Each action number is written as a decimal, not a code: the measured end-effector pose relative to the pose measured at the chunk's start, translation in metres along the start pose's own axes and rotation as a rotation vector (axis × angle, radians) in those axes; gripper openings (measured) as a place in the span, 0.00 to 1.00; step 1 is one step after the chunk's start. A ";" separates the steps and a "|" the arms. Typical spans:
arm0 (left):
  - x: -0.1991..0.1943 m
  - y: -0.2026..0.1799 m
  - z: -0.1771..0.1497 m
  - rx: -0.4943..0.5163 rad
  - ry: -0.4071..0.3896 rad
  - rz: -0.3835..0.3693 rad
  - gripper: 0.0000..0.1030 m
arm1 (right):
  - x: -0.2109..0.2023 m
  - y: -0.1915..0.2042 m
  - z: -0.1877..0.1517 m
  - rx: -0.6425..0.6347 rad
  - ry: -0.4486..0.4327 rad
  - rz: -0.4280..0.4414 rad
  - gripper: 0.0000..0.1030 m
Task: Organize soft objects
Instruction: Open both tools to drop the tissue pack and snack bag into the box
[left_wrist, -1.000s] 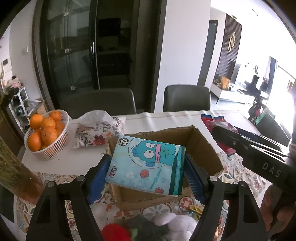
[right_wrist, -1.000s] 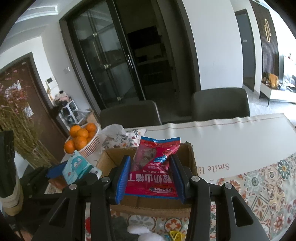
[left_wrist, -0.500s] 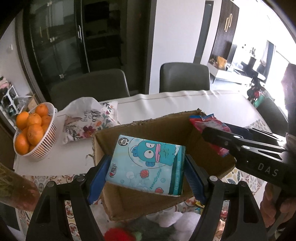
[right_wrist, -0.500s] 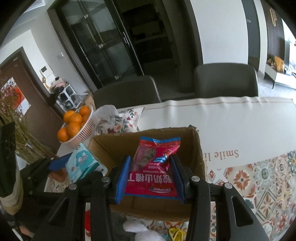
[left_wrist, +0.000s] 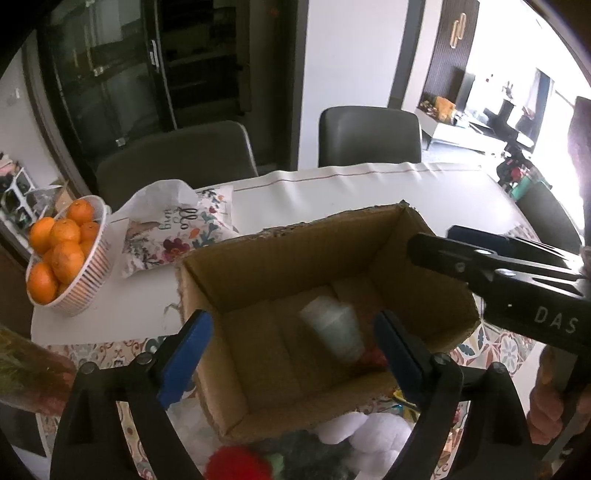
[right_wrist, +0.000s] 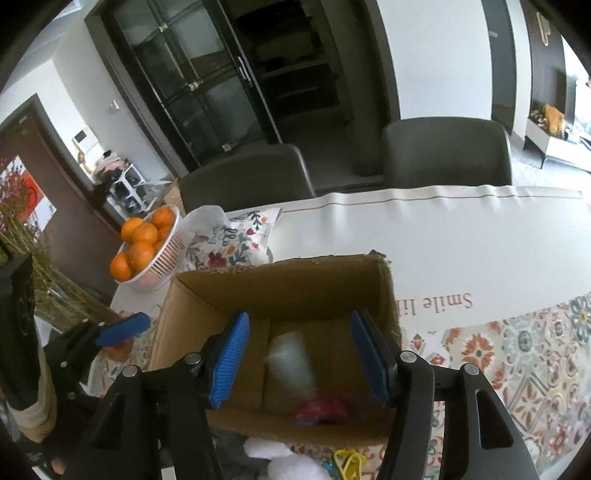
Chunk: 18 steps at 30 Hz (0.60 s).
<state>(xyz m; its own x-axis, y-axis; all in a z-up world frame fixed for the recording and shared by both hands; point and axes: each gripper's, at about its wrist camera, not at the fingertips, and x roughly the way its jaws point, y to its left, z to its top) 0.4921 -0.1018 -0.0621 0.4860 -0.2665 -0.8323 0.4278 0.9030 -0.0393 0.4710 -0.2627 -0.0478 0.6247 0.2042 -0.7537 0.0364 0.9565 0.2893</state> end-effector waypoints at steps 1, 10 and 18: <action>-0.003 0.000 -0.001 -0.007 -0.003 0.007 0.88 | -0.003 0.001 0.000 0.001 -0.004 -0.006 0.57; -0.039 -0.007 -0.013 -0.027 -0.039 0.057 0.88 | -0.039 0.007 -0.010 0.005 -0.054 -0.031 0.57; -0.070 -0.014 -0.026 -0.017 -0.078 0.084 0.88 | -0.072 0.012 -0.024 -0.010 -0.096 -0.045 0.58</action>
<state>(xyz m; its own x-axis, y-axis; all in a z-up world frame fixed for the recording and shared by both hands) 0.4323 -0.0873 -0.0171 0.5773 -0.2145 -0.7878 0.3709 0.9285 0.0190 0.4076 -0.2607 -0.0045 0.6946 0.1404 -0.7056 0.0591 0.9663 0.2504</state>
